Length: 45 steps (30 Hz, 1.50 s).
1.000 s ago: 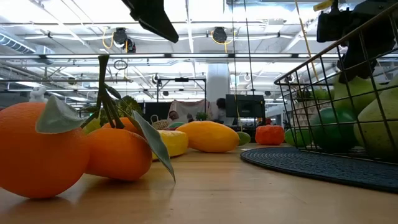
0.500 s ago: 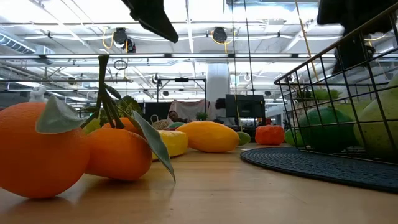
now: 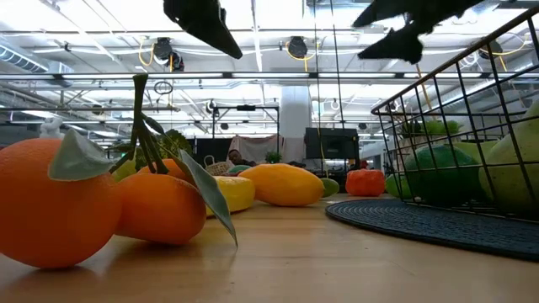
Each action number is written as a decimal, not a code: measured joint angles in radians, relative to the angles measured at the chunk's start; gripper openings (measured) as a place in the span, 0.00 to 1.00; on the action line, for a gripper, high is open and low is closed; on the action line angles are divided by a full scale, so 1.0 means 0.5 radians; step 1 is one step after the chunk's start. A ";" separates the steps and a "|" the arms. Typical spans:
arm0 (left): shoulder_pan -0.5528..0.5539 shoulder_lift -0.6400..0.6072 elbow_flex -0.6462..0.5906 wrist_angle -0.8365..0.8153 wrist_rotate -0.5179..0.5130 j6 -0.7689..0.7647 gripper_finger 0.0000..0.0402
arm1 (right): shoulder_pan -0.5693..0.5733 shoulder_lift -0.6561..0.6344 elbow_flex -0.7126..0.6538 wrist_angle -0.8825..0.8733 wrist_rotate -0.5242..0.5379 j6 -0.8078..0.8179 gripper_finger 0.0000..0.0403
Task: Build produce basket
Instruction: Put the dark red apple into the wire basket
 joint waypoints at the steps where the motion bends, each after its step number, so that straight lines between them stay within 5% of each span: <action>1: 0.007 0.000 0.000 0.000 0.000 0.004 0.32 | -0.078 0.025 0.000 0.018 0.017 -0.046 0.85; 6: 0.043 0.000 0.000 0.000 -0.001 0.005 0.32 | -0.482 0.214 0.000 0.146 -0.030 -0.257 0.85; 10: 0.088 0.000 0.000 0.000 0.000 0.004 0.32 | -0.765 0.430 0.029 0.352 -0.281 -0.375 0.85; 16: 0.157 0.000 0.001 -0.005 -0.002 -0.049 0.32 | -1.016 0.830 0.388 0.228 -0.577 -0.556 0.85; 30: 0.208 -0.001 0.001 -0.349 0.000 -0.249 0.32 | -1.151 1.691 1.428 -0.295 -0.679 -1.385 0.85; 37: 0.202 -0.001 0.001 -0.462 0.000 -0.351 0.32 | -1.151 1.939 1.512 -0.359 -0.688 -1.730 0.85; 45: 0.169 -0.001 0.001 -0.478 -0.001 -0.356 0.32 | -1.153 2.068 1.514 -0.294 -0.650 -1.727 0.89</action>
